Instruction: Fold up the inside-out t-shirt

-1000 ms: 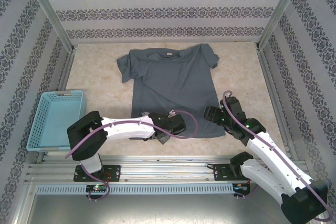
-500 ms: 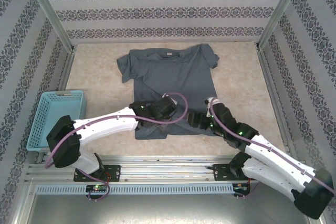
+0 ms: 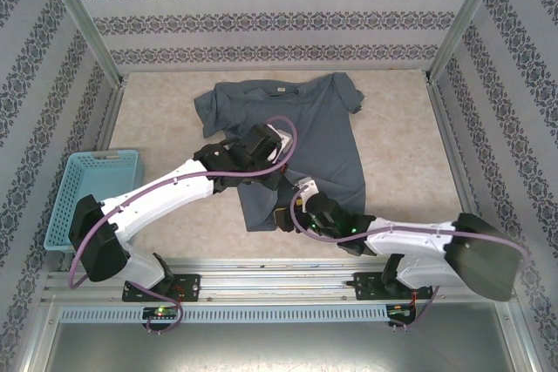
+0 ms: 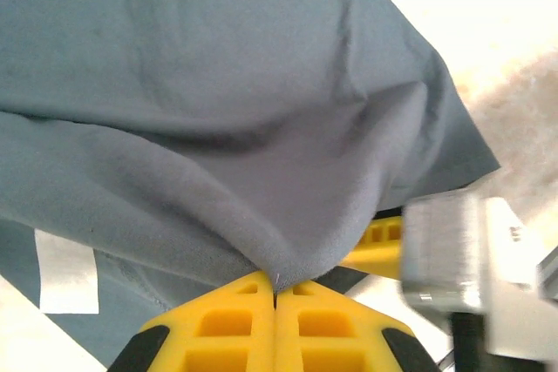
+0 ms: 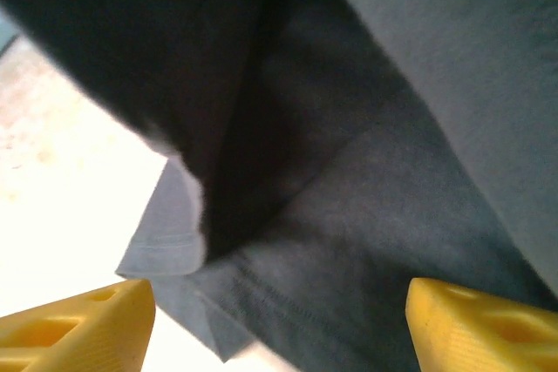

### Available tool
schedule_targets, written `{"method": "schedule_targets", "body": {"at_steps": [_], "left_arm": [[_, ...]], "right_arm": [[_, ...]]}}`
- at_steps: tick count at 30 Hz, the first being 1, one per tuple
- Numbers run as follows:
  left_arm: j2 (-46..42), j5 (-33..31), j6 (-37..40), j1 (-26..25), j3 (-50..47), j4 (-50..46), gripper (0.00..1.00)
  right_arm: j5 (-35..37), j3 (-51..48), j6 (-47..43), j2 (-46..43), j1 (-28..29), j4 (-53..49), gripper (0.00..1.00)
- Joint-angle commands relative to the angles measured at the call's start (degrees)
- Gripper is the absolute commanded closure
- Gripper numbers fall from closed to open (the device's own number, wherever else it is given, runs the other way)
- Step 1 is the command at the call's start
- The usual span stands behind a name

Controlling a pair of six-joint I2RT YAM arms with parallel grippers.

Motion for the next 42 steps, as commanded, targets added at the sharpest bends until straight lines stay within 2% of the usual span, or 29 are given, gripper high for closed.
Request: {"method": "schedule_targets", "body": {"at_steps": [1, 4, 11, 22, 29, 32, 42], "left_arm": [[-1.7, 2.5, -0.1, 1.1, 2.2, 0.2, 1.00], [-2.3, 2.4, 0.5, 1.5, 2.8, -0.6, 1.00], [-3.6, 2.5, 1.5, 2.2, 4.2, -2.0, 1.00], [-8.0, 3.0, 3.7, 2.3, 7.0, -5.0, 1.00], [-9.5, 4.1, 3.8, 2.2, 10.2, -6.0, 1.00], [-9.8, 4.4, 4.0, 2.2, 12.1, -6.7, 1.00], [-10.5, 5.3, 2.7, 2.2, 19.0, -5.9, 1.00]], "right_arm": [[3.0, 1.1, -3.7, 4.2, 0.7, 7.5, 0.24], [4.4, 2.1, -5.6, 7.1, 0.4, 7.2, 0.24], [5.4, 8.8, -11.7, 12.0, 0.1, -2.6, 0.24], [7.0, 14.6, -16.2, 17.5, -6.7, -4.1, 0.23], [10.4, 20.2, -15.0, 23.5, -11.7, -2.7, 0.22], [8.0, 22.5, -12.9, 26.5, -15.1, -2.3, 0.21], [8.1, 35.4, -4.7, 35.5, -20.3, -11.6, 0.11]]}}
